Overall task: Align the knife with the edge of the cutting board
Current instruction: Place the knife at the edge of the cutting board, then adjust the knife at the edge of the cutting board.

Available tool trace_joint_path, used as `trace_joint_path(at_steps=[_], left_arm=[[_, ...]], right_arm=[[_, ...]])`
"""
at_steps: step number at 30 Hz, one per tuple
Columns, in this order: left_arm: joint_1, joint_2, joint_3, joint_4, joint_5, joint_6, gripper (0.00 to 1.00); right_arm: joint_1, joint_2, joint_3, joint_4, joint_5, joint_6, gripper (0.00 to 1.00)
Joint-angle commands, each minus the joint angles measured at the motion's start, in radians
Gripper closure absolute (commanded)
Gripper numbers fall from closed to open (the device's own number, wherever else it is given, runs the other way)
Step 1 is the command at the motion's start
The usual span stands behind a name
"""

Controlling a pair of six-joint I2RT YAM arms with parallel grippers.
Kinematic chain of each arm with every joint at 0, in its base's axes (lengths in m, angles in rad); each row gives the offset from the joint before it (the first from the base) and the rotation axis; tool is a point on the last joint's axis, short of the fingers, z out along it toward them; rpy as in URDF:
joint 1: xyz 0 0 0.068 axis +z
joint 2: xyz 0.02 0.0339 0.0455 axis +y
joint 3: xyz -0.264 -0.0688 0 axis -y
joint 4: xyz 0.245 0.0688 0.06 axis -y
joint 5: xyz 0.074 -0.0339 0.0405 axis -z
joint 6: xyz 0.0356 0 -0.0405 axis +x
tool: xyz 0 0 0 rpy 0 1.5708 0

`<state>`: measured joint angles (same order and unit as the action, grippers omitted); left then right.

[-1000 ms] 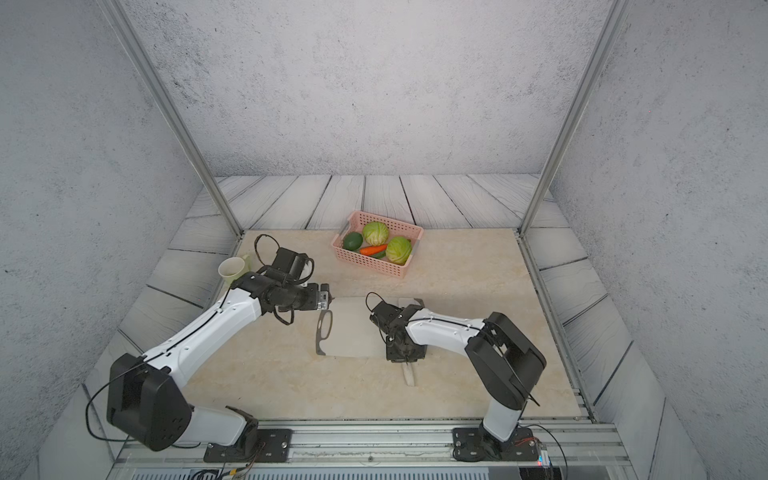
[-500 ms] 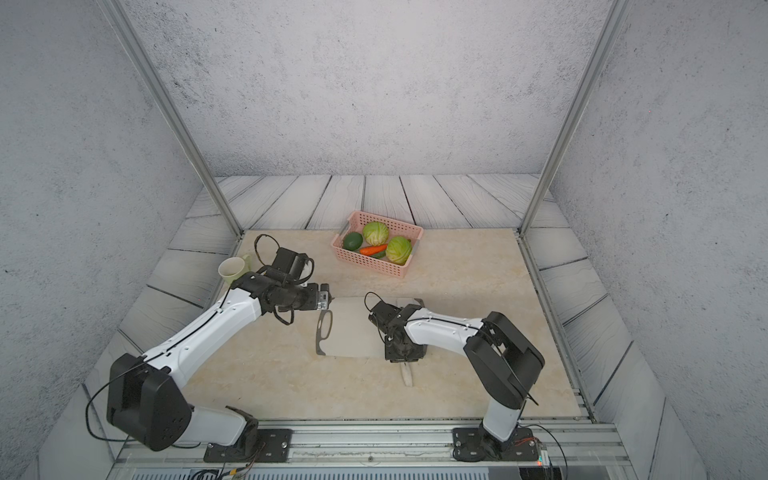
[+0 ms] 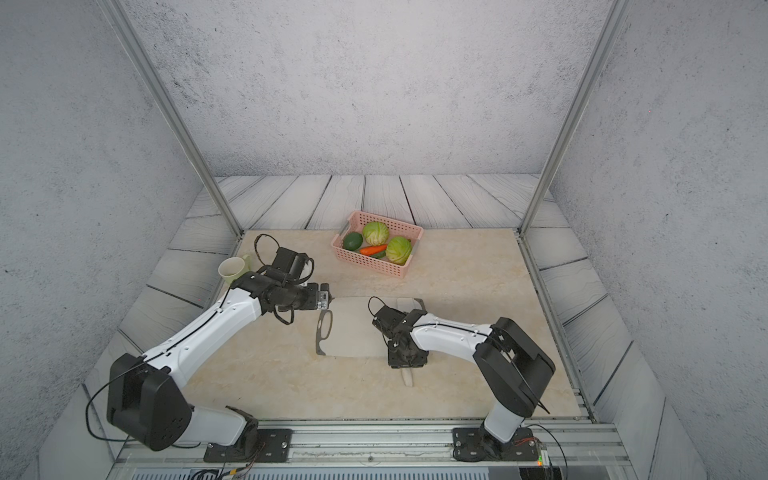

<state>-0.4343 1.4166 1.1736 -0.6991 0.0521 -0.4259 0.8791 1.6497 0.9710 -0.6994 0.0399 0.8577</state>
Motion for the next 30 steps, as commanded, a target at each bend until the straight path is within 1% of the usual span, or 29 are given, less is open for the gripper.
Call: trace_joint_path(at_steps=[1,9,12,23,24,28,30], left_arm=[[-0.006,0.014,0.026,-0.010,-0.004,0.010,0.02],[-0.006,0.016,0.026,-0.010,-0.003,0.010,0.02],[-0.006,0.018,0.026,-0.010,-0.003,0.009,0.02],[-0.006,0.018,0.027,-0.013,-0.005,0.010,0.02],[-0.006,0.018,0.027,-0.013,-0.006,0.010,0.02],[-0.006,0.018,0.027,-0.013,-0.006,0.010,0.02],[-0.006,0.017,0.028,-0.014,-0.005,0.010,0.02]], right_arm=[[0.011,-0.026,-0.021,-0.003,-0.018,0.011,0.55],[0.033,-0.026,-0.040,0.008,-0.023,0.021,0.56],[0.040,-0.026,-0.043,0.009,-0.021,0.024,0.61],[0.054,-0.053,-0.038,-0.009,-0.001,0.038,0.87],[0.056,-0.057,-0.036,-0.012,0.003,0.040,0.91],[0.060,-0.057,-0.027,-0.027,0.019,0.051,0.99],[0.063,-0.053,-0.021,-0.036,0.029,0.059,1.00]])
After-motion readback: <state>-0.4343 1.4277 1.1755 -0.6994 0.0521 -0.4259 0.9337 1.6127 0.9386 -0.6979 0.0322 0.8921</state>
